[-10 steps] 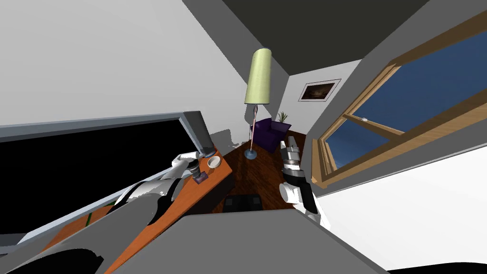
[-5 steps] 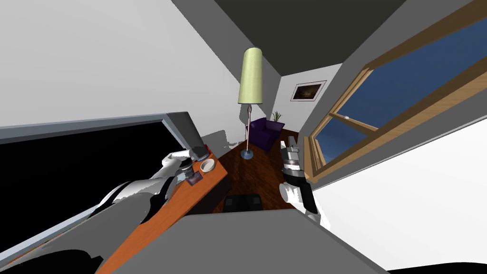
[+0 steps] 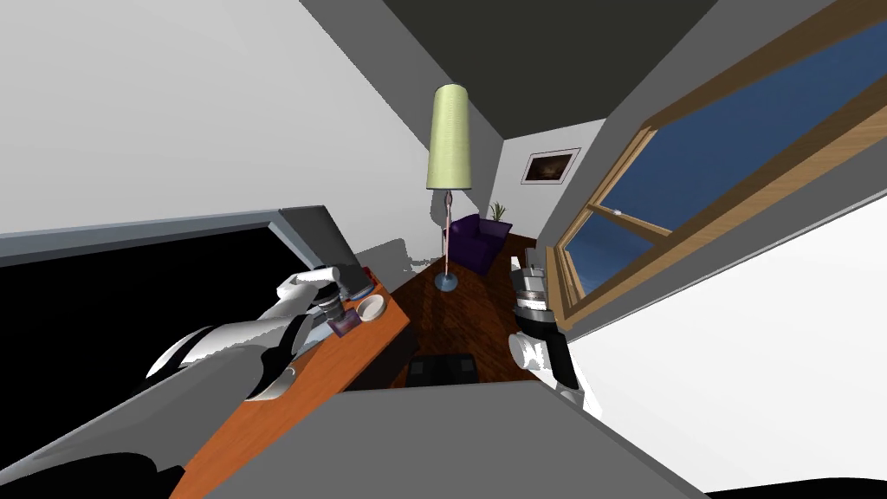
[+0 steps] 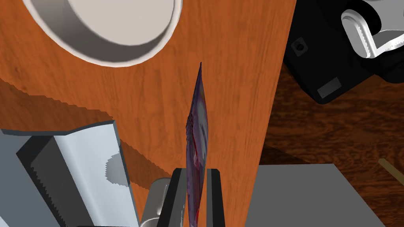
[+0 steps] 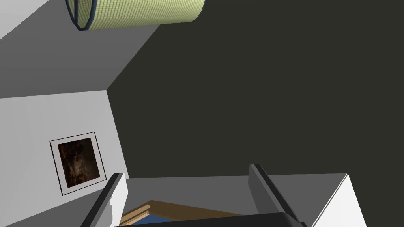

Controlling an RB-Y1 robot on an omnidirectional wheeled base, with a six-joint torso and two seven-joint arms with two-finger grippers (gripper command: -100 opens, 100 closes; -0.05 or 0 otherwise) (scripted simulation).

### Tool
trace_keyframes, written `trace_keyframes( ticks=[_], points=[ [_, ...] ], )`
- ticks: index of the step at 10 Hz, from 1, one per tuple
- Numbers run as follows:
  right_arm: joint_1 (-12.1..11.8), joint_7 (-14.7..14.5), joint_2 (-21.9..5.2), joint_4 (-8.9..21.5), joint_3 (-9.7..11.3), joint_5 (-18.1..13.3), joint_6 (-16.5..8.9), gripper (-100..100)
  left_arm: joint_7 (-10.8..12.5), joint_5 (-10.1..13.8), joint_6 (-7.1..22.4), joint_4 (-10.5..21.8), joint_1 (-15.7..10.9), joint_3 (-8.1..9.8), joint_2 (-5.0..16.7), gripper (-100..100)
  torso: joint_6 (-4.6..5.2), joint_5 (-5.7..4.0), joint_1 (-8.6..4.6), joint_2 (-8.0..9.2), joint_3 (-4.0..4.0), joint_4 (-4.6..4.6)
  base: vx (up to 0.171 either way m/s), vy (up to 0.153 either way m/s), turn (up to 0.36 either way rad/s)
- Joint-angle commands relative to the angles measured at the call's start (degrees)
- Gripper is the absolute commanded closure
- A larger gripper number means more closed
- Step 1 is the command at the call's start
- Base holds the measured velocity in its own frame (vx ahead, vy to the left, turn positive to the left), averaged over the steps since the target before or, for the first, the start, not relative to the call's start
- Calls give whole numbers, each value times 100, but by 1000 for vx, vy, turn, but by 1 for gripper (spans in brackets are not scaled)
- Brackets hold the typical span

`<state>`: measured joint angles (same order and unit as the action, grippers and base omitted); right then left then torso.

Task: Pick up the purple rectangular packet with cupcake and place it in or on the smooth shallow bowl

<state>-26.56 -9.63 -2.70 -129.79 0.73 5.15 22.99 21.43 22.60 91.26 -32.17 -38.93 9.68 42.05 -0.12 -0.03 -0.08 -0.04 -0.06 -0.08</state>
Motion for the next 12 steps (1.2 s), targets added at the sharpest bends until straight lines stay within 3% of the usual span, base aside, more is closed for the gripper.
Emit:
trace_keyframes(
  ticks=[1,3,5,12],
  points=[
    [0,0,0,0,0,0,0,0,-79,129,126,-84,-46,126,222,100,0,0,0,0,0,0,53,-16,-111],
    [0,0,0,0,0,0,0,0,-123,175,144,-83,-81,168,297,100,12,-7,-9,-20,-8,3,77,-5,-82],
    [0,0,0,0,0,0,0,0,-304,367,199,-94,-216,334,563,100,9,-12,3,-20,-6,8,64,-18,-48],
    [0,0,0,0,0,0,0,0,-477,550,237,-119,-334,486,779,100,75,-323,168,-235,-9,217,40,-5,-27]
  ],
)
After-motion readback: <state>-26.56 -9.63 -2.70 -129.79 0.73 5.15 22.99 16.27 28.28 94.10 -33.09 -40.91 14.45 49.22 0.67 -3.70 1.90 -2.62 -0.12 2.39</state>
